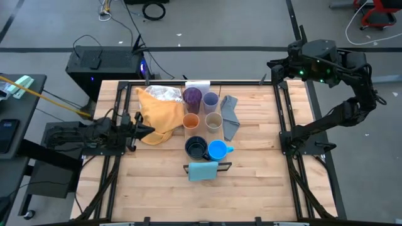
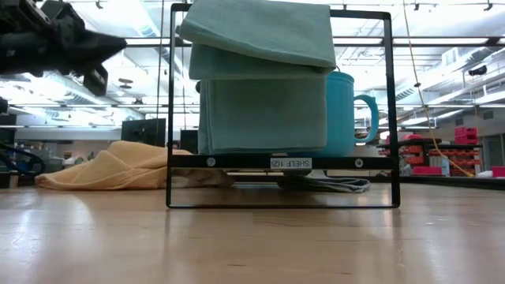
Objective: Stack small to large cups/mugs on shelf
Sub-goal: Return to Home Position
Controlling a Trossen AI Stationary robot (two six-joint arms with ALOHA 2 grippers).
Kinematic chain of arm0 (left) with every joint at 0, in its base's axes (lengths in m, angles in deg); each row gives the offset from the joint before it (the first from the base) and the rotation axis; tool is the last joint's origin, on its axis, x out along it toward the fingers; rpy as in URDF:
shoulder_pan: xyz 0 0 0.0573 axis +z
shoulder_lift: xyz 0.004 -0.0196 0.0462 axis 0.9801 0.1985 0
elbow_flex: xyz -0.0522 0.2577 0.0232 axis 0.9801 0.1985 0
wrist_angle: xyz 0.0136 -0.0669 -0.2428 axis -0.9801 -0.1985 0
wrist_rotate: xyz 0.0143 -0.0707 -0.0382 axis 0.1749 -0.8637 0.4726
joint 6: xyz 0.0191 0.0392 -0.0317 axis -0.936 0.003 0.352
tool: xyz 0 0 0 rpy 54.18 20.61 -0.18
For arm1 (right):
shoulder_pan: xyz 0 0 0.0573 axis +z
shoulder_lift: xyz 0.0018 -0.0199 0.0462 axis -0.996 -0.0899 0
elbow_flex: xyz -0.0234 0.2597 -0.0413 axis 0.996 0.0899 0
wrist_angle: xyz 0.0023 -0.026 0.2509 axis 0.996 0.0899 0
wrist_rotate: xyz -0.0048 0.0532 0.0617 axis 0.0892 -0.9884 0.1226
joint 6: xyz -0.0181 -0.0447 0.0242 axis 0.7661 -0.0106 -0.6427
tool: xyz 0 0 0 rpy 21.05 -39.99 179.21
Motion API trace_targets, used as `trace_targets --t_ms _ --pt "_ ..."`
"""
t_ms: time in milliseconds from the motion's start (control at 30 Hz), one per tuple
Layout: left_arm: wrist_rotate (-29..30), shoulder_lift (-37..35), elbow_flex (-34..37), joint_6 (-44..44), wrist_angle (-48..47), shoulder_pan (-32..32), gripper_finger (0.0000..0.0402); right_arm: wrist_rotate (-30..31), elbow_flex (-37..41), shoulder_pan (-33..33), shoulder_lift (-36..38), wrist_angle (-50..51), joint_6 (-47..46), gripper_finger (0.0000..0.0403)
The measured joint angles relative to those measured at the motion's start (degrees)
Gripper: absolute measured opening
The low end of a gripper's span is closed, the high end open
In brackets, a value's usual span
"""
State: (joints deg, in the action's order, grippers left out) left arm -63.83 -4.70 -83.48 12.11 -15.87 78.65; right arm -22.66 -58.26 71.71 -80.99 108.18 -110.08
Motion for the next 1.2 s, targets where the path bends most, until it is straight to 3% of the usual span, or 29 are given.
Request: trace_targets --t_ms 167,600,800,1033,1200 --pt "0.7 0.0 0.0 2.8 -6.3 0.0 0.0017 0.0 0.0 0.0 0.0 0.0 0.1 0.0084" --pt "3.0 0.0 0.0 1.2 -6.7 0.0 0.0011 0.0 0.0 0.0 0.0 0.0 0.9 0.0084" --pt "1.7 0.0 0.0 1.2 -6.7 0.0 0.0038 -5.0 0.1 0.5 -0.3 -0.1 3.8 0.0084" --pt "1.7 0.0 0.0 1.2 -6.0 0.0 0.0037 -2.7 11.9 7.7 2.2 -15.6 9.5 0.0084" --pt "1.7 0.0 0.1 1.2 -6.0 0.0 0.0028 1.8 17.0 8.5 11.8 -12.8 4.6 0.0081"
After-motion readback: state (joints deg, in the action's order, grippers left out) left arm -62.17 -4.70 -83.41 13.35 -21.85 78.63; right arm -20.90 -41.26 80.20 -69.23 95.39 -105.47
